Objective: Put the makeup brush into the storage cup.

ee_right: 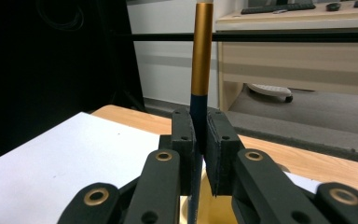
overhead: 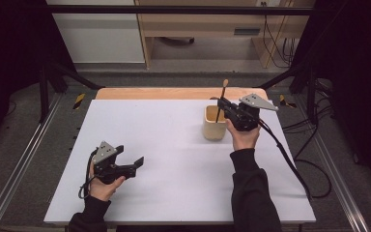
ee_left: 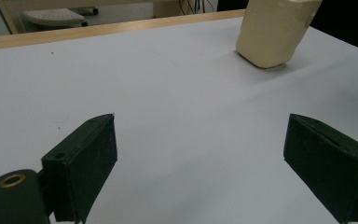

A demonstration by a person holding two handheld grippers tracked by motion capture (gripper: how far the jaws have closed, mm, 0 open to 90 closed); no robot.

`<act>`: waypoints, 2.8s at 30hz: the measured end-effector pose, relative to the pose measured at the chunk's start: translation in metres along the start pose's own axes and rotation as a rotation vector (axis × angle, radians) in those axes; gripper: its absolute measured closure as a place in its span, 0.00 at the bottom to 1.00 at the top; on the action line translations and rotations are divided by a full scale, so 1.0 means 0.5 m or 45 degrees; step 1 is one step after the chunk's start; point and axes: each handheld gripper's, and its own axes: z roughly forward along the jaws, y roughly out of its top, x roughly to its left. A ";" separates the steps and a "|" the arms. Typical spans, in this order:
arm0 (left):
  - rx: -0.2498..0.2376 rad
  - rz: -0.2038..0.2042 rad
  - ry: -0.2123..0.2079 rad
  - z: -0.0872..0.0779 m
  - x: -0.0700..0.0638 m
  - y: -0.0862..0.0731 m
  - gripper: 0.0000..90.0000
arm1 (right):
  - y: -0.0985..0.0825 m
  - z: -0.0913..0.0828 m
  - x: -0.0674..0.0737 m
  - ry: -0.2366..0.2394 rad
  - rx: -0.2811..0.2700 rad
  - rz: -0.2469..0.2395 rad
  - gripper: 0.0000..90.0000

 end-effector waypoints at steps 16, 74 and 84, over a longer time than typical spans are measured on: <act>0.009 0.017 0.002 0.001 -0.001 -0.001 0.11 | -0.006 0.050 -0.038 -0.091 0.022 0.037 0.93; 0.024 0.043 0.015 0.005 -0.006 -0.002 0.12 | -0.126 0.087 -0.053 -0.128 0.261 0.052 0.90; 0.025 0.043 0.016 0.005 -0.006 -0.003 0.12 | -0.120 0.047 -0.055 -0.099 0.225 0.053 0.83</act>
